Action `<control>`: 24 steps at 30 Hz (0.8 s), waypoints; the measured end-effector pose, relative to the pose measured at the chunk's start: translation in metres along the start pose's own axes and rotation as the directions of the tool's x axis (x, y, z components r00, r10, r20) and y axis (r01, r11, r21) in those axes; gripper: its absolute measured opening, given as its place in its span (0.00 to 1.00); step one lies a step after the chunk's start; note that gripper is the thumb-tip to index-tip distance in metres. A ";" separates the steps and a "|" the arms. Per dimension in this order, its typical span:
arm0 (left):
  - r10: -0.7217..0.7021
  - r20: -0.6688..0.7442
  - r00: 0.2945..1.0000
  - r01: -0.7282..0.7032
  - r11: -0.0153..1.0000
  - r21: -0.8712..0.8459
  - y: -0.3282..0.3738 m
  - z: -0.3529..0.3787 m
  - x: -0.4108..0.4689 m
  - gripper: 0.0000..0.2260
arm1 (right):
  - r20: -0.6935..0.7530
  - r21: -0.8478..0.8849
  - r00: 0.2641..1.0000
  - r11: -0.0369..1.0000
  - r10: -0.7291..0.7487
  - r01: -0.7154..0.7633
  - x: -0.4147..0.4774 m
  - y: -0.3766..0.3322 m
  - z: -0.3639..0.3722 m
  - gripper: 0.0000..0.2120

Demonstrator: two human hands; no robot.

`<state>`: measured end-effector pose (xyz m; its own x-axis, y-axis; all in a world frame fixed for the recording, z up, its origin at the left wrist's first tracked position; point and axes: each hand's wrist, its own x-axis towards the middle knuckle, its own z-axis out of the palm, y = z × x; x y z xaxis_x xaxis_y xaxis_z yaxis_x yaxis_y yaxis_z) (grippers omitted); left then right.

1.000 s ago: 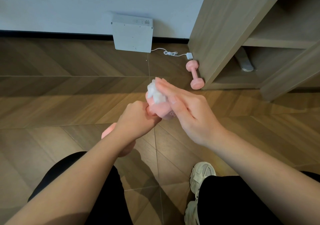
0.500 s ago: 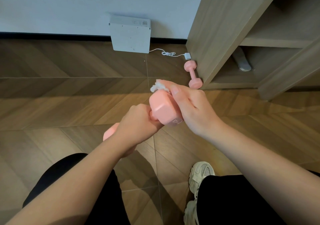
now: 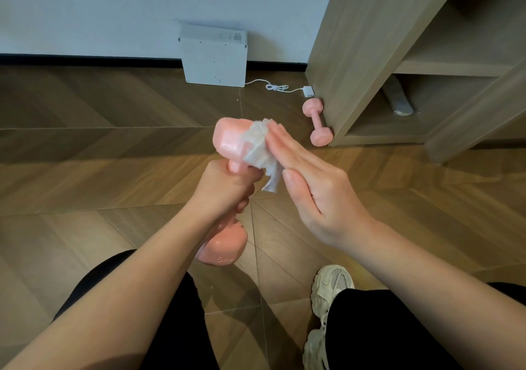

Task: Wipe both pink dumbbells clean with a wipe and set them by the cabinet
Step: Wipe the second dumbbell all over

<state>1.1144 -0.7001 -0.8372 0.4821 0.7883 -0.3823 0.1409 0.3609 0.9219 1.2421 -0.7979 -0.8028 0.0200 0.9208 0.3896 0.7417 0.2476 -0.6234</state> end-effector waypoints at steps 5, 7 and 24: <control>0.052 0.019 0.998 -0.051 0.997 -0.055 0.003 0.002 -0.002 0.07 | -0.051 0.252 0.967 0.940 0.251 -0.231 0.005 0.000 0.003 0.20; 0.121 0.035 0.992 -0.122 0.992 0.018 0.003 -0.001 -0.002 0.07 | 0.009 0.468 0.936 0.825 0.353 -0.316 0.013 -0.003 0.003 0.19; 0.003 0.299 0.954 -0.247 0.571 0.783 0.012 -0.032 0.005 0.13 | 0.369 0.188 0.865 0.884 0.340 -0.428 0.018 0.006 -0.004 0.33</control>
<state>1.0905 -0.6755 -0.8306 0.7187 0.6045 -0.3435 0.6386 -0.3786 0.6699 1.2495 -0.7810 -0.7969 0.0222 0.9919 -0.1252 0.5211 -0.1183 -0.8453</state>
